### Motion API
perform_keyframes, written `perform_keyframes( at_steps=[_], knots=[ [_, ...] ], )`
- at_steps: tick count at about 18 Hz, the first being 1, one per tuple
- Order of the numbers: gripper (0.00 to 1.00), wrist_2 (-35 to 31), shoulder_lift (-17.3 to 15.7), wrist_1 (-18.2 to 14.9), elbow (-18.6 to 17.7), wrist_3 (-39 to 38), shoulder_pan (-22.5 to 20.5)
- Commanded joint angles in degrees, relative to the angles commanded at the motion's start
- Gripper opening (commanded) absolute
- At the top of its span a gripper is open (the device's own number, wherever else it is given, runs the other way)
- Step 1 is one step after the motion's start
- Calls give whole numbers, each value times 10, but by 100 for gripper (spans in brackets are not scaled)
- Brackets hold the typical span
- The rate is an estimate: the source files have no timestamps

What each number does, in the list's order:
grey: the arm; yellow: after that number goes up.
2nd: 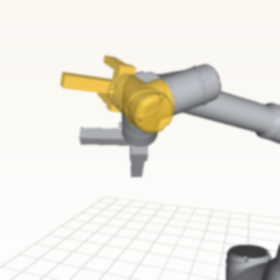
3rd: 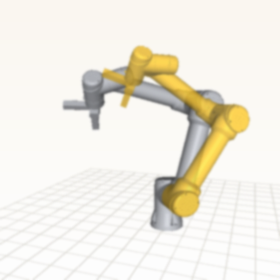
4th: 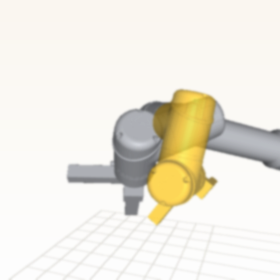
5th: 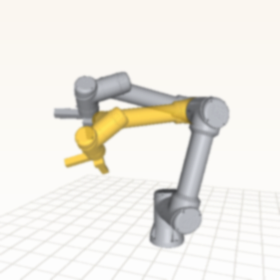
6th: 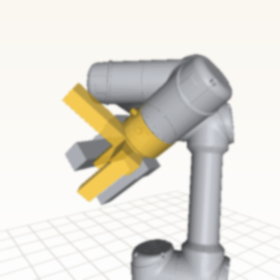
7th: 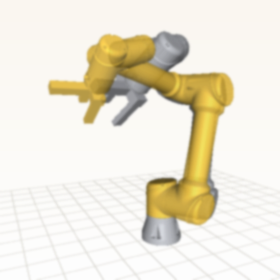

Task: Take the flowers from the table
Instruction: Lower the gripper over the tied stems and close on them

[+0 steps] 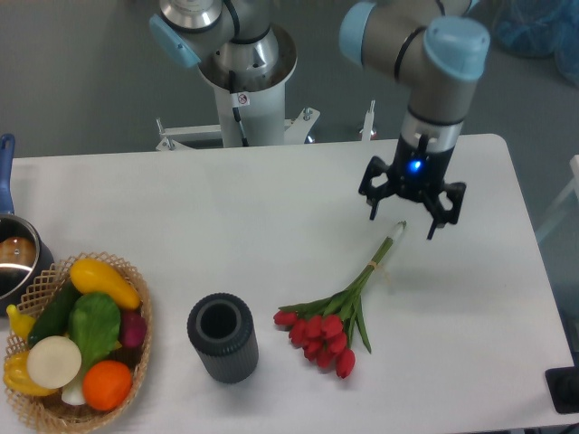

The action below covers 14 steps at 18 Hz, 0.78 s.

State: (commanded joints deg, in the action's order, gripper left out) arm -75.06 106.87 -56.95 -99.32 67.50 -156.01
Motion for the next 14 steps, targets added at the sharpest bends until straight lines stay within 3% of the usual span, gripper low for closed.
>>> perform_keyframes(
  at_steps=[6, 14],
  knots=[
    [100, 7, 45, -1, 1, 4, 1],
    [100, 9, 74, 1, -11, 2, 0]
  ],
)
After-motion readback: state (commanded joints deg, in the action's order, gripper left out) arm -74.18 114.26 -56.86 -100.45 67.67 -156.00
